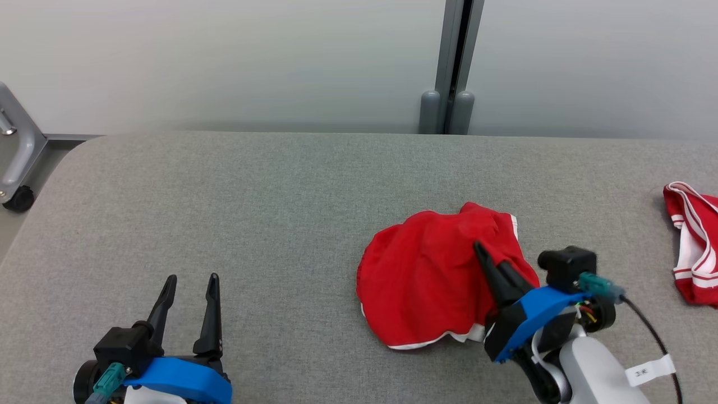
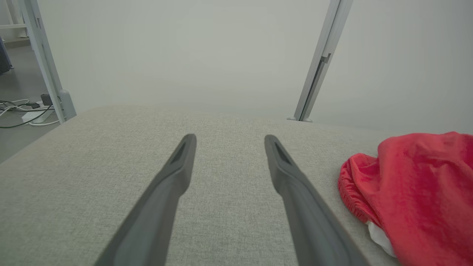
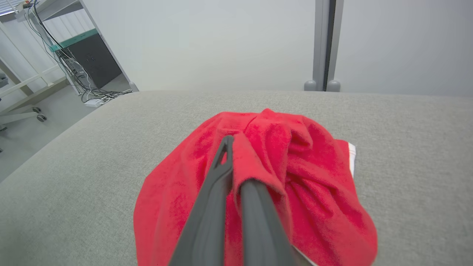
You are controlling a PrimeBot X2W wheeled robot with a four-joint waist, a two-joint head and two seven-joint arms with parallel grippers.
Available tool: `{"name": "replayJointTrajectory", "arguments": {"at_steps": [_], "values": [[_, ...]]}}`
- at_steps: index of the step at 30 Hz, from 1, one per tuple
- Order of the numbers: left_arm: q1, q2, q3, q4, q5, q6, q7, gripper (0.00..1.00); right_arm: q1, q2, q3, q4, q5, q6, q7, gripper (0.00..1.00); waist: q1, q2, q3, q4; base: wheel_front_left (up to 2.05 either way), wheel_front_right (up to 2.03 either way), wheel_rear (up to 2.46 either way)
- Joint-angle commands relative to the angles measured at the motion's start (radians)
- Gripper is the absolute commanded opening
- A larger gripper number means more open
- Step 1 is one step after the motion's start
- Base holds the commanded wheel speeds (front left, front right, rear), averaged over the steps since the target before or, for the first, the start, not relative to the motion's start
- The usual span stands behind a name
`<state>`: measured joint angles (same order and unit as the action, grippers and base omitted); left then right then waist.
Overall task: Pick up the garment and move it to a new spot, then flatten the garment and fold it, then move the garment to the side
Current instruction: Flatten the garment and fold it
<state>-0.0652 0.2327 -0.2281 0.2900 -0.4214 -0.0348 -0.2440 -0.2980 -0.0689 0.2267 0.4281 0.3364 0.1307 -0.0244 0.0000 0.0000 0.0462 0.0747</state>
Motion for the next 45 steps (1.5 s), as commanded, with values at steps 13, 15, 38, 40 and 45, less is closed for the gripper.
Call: {"name": "replayJointTrajectory", "arguments": {"at_steps": [13, 15, 38, 40, 45], "values": [[-0.017, -0.001, -0.006, -0.021, -0.001, 0.005, -0.013, 1.0, -0.367, -0.068, 0.233, -0.172, 0.13, 0.0, 0.049, 0.0, 0.0, 0.0, -0.001, 0.01, 0.0, 0.0, 0.0], [-0.022, -0.003, -0.01, -0.02, 0.0, 0.002, -0.012, 1.0, -0.448, -0.062, 0.261, -0.162, 0.159, 0.0, 0.032, 0.0, 0.0, 0.0, -0.001, 0.017, 0.0, 0.0, 0.0], [-0.027, -0.001, -0.011, -0.033, -0.009, 0.01, -0.018, 1.0, -0.238, -0.16, 0.099, 0.076, 0.109, 0.0, 0.09, 0.0, 0.0, 0.0, 0.02, 0.003, 0.0, 0.0, 0.0], [-0.026, -0.001, -0.01, -0.034, -0.009, 0.012, -0.018, 1.0, -0.2, -0.166, 0.085, 0.049, 0.1, 0.0, 0.101, 0.0, 0.0, 0.0, 0.021, -0.009, 0.0, 0.0, 0.0], [-0.018, -0.001, -0.007, -0.034, -0.014, 0.012, -0.019, 1.0, -0.1, -0.16, 0.032, -0.09, 0.098, 0.0, 0.163, 0.0, 0.0, 0.0, 0.02, -0.033, 0.0, 0.0, 0.0]]}}
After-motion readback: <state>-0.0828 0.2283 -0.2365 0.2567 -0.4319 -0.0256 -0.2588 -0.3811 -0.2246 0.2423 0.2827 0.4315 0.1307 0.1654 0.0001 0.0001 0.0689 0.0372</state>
